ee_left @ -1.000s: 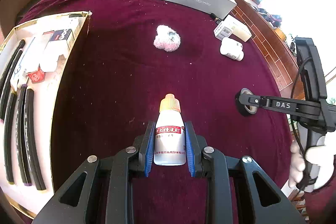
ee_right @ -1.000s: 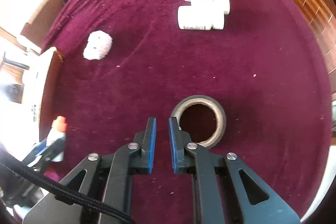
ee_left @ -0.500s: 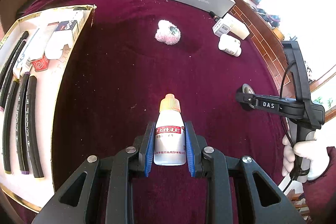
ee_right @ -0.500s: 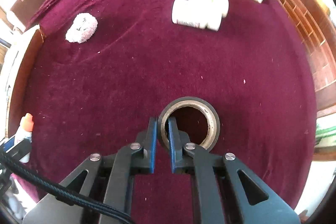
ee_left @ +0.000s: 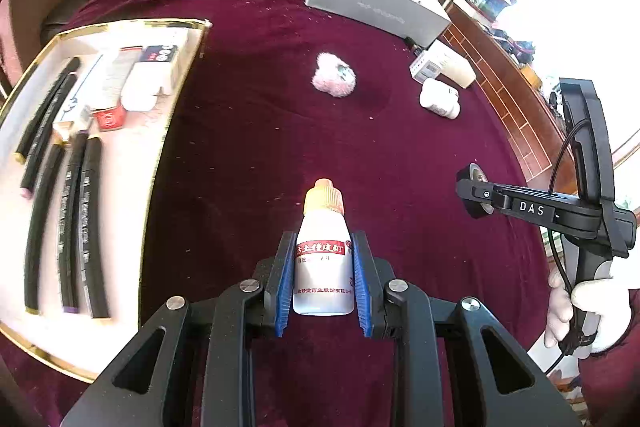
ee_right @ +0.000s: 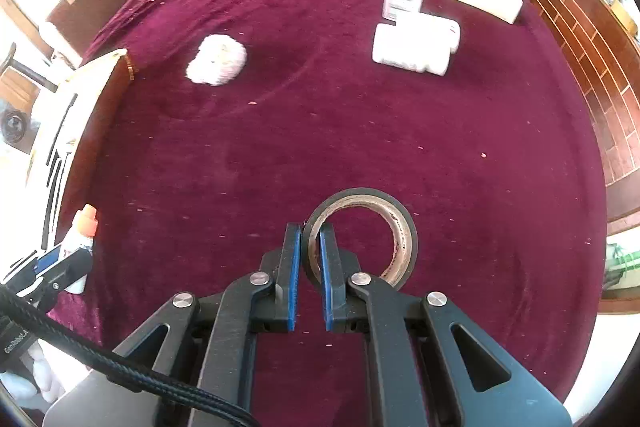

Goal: Organize objects
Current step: 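Carry the dropper bottle with the left gripper while the right gripper carries the tape roll over the tray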

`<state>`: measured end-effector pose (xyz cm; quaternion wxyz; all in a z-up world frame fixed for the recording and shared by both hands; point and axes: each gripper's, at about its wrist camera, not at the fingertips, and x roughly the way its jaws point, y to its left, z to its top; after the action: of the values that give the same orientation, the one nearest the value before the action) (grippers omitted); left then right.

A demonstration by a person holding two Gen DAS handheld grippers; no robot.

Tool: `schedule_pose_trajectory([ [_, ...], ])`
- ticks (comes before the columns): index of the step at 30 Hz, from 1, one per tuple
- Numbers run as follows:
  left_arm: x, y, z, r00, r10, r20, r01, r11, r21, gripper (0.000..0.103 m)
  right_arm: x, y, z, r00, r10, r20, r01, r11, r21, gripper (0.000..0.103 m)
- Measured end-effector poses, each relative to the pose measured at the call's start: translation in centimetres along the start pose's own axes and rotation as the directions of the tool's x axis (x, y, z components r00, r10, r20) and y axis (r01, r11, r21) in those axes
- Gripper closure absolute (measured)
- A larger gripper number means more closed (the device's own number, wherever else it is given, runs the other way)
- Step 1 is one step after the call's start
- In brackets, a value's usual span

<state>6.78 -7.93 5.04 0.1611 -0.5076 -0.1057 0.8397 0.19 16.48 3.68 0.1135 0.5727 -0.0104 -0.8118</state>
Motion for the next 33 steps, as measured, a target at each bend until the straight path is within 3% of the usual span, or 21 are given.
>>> schedule_pose_trajectory([
  [13, -5.0, 4.7, -0.5, 0.996, 0.058, 0.068, -0.053, 0.996, -0.079, 0.08, -0.9, 6.0, 1.4, 0.996, 0.086, 0.027, -0.084, 0.993, -0.077, 0.096],
  [33, -8.9, 18.8, -1.2, 0.972, 0.228, 0.062, -0.209, 0.953, -0.219, 0.08, -0.2, 20.5, 3.7, 0.978, 0.207, 0.004, -0.201, 0.954, -0.223, 0.096],
])
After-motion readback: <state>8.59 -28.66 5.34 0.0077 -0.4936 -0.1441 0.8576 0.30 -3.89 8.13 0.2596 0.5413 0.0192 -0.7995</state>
